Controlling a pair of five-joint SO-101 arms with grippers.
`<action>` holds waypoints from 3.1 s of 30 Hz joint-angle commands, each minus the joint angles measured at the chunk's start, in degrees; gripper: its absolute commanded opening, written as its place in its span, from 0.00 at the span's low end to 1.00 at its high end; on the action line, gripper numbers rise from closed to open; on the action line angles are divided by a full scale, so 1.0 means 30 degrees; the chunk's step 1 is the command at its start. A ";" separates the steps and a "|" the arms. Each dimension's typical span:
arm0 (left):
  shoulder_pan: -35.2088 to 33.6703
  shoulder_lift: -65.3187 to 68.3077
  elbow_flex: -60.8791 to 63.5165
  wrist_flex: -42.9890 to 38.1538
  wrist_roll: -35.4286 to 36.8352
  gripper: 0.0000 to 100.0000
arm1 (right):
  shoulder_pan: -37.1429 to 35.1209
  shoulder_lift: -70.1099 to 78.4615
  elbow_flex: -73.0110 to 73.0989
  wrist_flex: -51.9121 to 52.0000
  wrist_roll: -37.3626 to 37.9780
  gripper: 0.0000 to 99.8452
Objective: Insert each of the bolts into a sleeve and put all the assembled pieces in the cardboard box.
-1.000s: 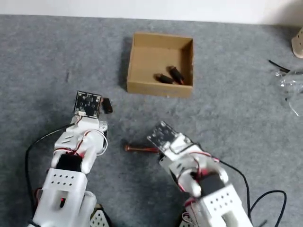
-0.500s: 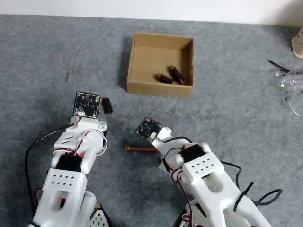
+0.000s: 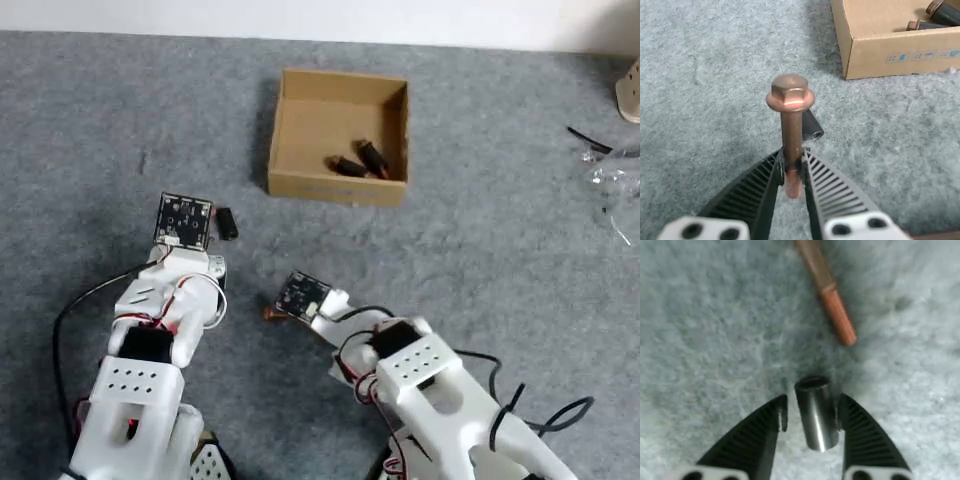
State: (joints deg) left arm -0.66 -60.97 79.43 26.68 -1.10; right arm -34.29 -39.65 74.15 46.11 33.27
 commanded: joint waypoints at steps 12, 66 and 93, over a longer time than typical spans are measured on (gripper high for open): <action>-0.0190 -0.0220 -0.0161 -0.0469 -0.0117 0.00 | 0.0982 -0.0161 0.0366 -0.2564 -0.1348 0.00; 0.4029 -0.0396 -0.9861 0.6154 0.8352 0.00 | -0.0952 -2.1905 0.8864 -0.4674 -0.5802 0.00; 1.0388 -0.0249 -0.6549 0.1084 0.8147 0.00 | 0.1451 -2.1934 0.7722 -0.4352 -0.7179 0.00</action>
State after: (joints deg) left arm 29.93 -60.97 54.99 36.26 22.73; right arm -30.68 -104.26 95.87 34.51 12.18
